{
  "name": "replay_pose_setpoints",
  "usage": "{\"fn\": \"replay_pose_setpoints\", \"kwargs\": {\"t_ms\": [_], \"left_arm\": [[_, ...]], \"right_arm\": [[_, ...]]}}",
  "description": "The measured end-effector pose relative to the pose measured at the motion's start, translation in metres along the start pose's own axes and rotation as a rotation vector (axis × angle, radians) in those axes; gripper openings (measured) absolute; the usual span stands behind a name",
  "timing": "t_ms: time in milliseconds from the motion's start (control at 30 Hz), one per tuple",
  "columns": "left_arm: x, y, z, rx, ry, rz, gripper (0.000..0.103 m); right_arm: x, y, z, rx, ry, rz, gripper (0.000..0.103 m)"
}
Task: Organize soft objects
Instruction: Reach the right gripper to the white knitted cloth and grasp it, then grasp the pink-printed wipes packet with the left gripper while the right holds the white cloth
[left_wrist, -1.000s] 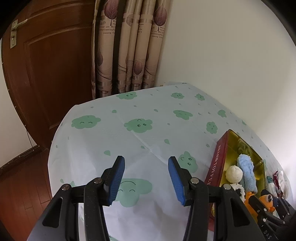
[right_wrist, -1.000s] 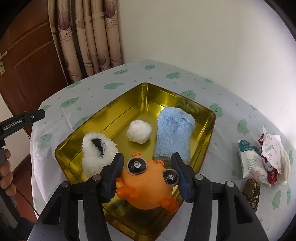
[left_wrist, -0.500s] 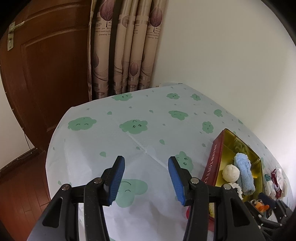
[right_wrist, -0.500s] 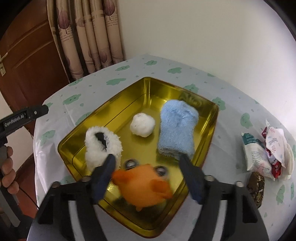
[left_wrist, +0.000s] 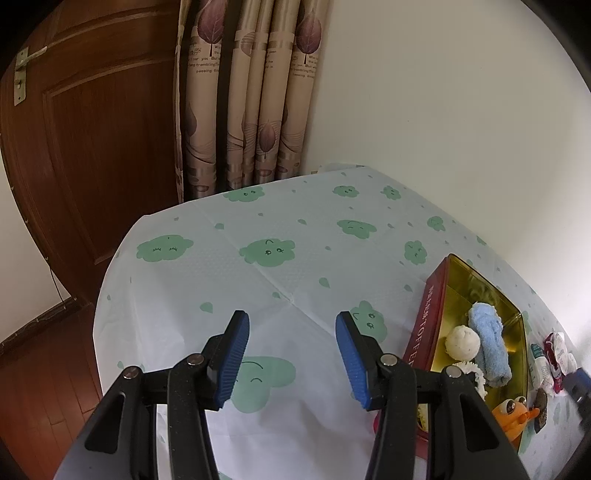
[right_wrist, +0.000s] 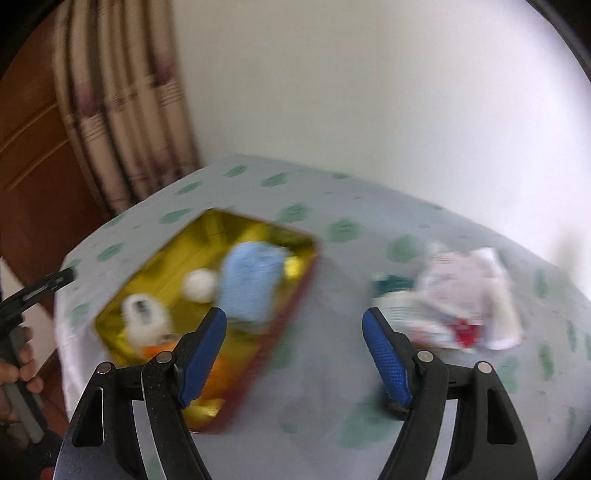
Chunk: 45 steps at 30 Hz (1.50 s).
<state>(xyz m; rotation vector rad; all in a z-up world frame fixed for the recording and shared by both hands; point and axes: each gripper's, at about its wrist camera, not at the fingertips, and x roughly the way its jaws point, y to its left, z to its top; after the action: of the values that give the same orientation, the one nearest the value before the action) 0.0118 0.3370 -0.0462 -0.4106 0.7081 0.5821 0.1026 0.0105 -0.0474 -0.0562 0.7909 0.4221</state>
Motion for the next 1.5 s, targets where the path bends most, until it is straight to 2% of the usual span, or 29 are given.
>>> {"fn": "replay_pose_setpoints", "kwargs": {"t_ms": [233,367,800,833,900,933,1100,1300,1500], "left_arm": [[0.000,0.000,0.001,0.009,0.003,0.003,0.050],[0.001,-0.004,0.001,0.035,-0.004,0.009,0.050],[0.004,-0.017,-0.001,0.102,-0.021,0.026,0.050],[0.004,-0.019,-0.001,0.110,-0.023,0.031,0.050],[0.004,-0.022,-0.002,0.120,-0.026,0.032,0.050],[0.004,-0.025,-0.003,0.130,-0.026,0.036,0.050],[-0.002,-0.038,-0.005,0.182,-0.050,0.043,0.050],[-0.013,-0.072,-0.010,0.259,-0.035,-0.046,0.050],[-0.033,-0.134,-0.019,0.363,0.008,-0.240,0.050]], "right_arm": [[-0.002,-0.094,0.000,0.096,-0.008,-0.201,0.073],[0.008,-0.134,-0.010,0.125,0.014,-0.273,0.073],[0.064,-0.194,-0.016,0.188,0.068,-0.289,0.072],[0.068,-0.198,-0.015,0.193,0.069,-0.287,0.070],[0.074,-0.204,-0.016,0.190,0.074,-0.289,0.048],[0.078,-0.207,-0.018,0.192,0.082,-0.285,0.043],[0.073,-0.214,-0.031,0.195,0.056,-0.287,0.028],[0.049,-0.217,-0.046,0.199,0.026,-0.274,0.026],[0.020,-0.221,-0.073,0.169,0.016,-0.320,0.026]]}}
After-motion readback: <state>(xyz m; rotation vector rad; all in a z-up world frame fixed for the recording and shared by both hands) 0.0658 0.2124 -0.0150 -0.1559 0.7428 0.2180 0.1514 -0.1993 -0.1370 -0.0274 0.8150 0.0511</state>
